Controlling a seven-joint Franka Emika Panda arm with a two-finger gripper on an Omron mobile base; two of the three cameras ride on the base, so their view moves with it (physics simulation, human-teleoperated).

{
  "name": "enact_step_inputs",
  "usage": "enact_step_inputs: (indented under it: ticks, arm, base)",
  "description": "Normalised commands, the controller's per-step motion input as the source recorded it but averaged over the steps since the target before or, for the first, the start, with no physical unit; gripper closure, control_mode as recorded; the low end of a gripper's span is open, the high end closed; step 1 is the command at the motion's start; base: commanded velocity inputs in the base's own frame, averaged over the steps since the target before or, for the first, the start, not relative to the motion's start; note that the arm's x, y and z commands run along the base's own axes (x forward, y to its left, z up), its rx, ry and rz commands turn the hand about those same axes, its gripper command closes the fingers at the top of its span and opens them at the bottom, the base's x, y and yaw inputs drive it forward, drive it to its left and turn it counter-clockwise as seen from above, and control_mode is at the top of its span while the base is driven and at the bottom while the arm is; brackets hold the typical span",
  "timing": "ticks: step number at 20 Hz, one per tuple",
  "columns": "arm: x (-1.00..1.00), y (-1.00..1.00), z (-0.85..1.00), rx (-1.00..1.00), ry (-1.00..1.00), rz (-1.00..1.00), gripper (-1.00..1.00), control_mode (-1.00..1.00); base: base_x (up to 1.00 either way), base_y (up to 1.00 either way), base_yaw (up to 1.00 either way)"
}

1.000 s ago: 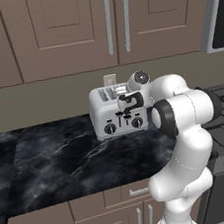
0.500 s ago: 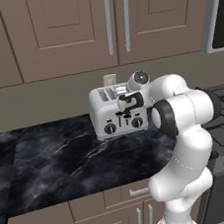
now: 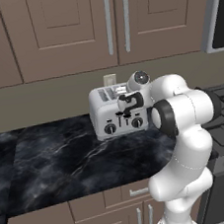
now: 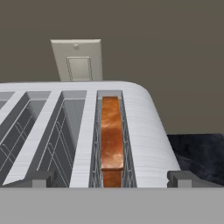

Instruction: Start the toaster. Once the lever pops up, take the bread to the plate on the dining counter.

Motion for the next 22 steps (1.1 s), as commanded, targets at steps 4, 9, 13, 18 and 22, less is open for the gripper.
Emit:
enact_step_inputs:
  ticks: [4,9,13,18,22]
  arm:
    - [0.00,0.00,0.00,0.00,0.00,0.00,-1.00,-1.00]
    - [0.00,0.00,0.00,0.00,0.00,0.00,-1.00,-1.00]
    - [0.00,0.00,0.00,0.00,0.00,0.00,-1.00,-1.00]
    - [0.00,0.00,0.00,0.00,0.00,0.00,-1.00,-1.00]
    - [0.00,0.00,0.00,0.00,0.00,0.00,-1.00,-1.00]
  base:
    - [0.00,0.00,0.00]
    - [0.00,0.00,0.00]
    - [0.00,0.00,0.00]
    - [0.00,0.00,0.00]
    - [0.00,0.00,0.00]
